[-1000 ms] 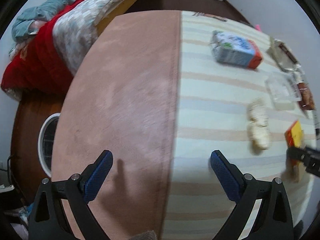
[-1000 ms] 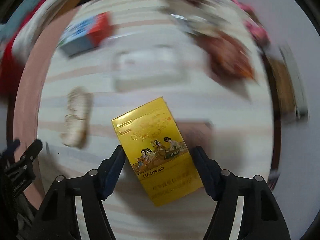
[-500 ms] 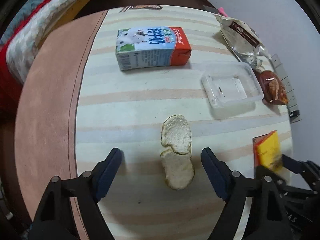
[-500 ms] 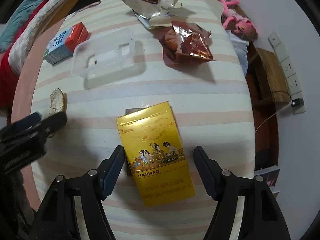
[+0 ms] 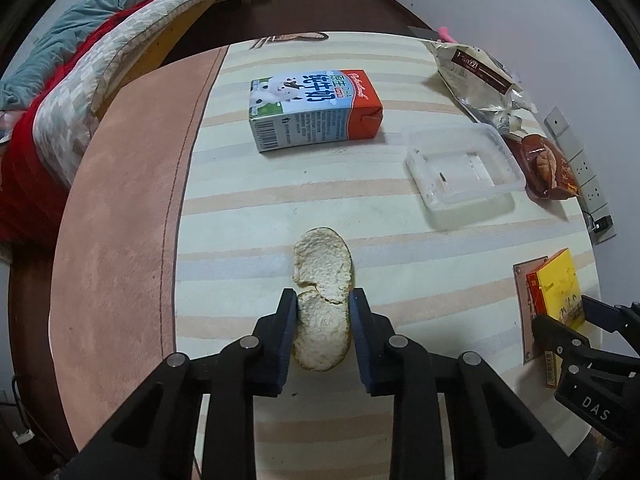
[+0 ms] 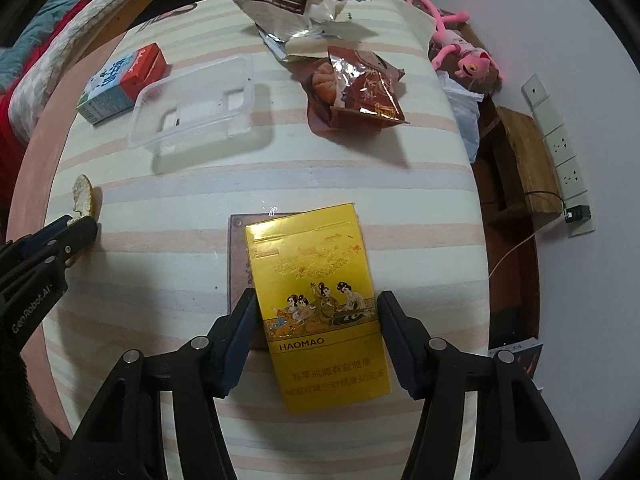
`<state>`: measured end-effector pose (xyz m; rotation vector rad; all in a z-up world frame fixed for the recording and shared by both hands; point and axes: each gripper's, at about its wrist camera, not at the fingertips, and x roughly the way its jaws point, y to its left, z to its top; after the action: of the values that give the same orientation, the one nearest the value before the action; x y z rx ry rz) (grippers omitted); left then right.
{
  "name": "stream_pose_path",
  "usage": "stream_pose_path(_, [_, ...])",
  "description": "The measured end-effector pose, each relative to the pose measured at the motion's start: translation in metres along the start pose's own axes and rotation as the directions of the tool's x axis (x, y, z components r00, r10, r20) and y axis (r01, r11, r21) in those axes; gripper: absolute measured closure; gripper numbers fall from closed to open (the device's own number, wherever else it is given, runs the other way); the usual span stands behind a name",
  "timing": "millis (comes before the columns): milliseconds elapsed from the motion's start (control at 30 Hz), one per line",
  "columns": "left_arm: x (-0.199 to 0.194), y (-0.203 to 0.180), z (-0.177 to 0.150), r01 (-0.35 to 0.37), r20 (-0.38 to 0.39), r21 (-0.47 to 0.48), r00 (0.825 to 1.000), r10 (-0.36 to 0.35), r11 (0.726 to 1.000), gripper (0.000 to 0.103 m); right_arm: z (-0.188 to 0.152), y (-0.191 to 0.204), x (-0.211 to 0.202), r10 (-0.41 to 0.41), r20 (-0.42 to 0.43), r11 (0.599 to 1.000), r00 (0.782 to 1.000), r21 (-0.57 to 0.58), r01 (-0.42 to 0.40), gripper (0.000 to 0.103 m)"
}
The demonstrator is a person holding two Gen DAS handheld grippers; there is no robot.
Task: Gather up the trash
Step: 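Grasp the bread slice with the left tool while the right tool grasps the yellow HAOMAO box, then carry the bread and yellow box with both tools over the bin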
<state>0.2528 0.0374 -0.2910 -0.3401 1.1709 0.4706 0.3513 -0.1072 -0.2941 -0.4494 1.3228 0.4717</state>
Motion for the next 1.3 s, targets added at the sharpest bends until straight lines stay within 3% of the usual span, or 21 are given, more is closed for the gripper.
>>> stream_pose_path(300, [-0.045, 0.030, -0.016, 0.015, 0.084, -0.039, 0.996, -0.012, 0.999, 0.083, -0.020, 0.017, -0.038, 0.084, 0.079, 0.996, 0.993, 0.024, -0.086, 0.042])
stream_pose_path(633, [-0.143, 0.106, -0.039, 0.020, 0.253, -0.124, 0.967, 0.012, 0.992, 0.083, -0.033, 0.088, -0.110, 0.225, 0.190, 0.974, 0.956, -0.048, -0.220, 0.042])
stream_pose_path(867, [-0.202, 0.186, -0.060, 0.004, 0.331, -0.218, 0.941, 0.070, 0.976, 0.083, -0.040, 0.182, -0.158, 0.356, 0.221, 0.930, 0.908, -0.176, -0.322, 0.042])
stream_pose_path(1067, [-0.233, 0.284, -0.087, -0.013, 0.343, -0.337, 0.929, 0.136, 0.942, 0.083, -0.044, 0.287, -0.175, 0.463, 0.169, 0.867, 0.870, -0.290, -0.405, 0.042])
stream_pose_path(1167, [-0.230, 0.332, -0.103, -0.016, 0.314, -0.397, 0.937, 0.153, 0.918, 0.083, -0.045, 0.348, -0.166, 0.494, 0.115, 0.835, 0.862, -0.338, -0.434, 0.043])
stream_pose_path(1300, [-0.197, 0.410, -0.124, 0.020, 0.221, -0.499, 0.970, 0.105, 0.866, 0.083, -0.044, 0.430, -0.130, 0.492, 0.014, 0.809, 0.871, -0.379, -0.450, 0.043])
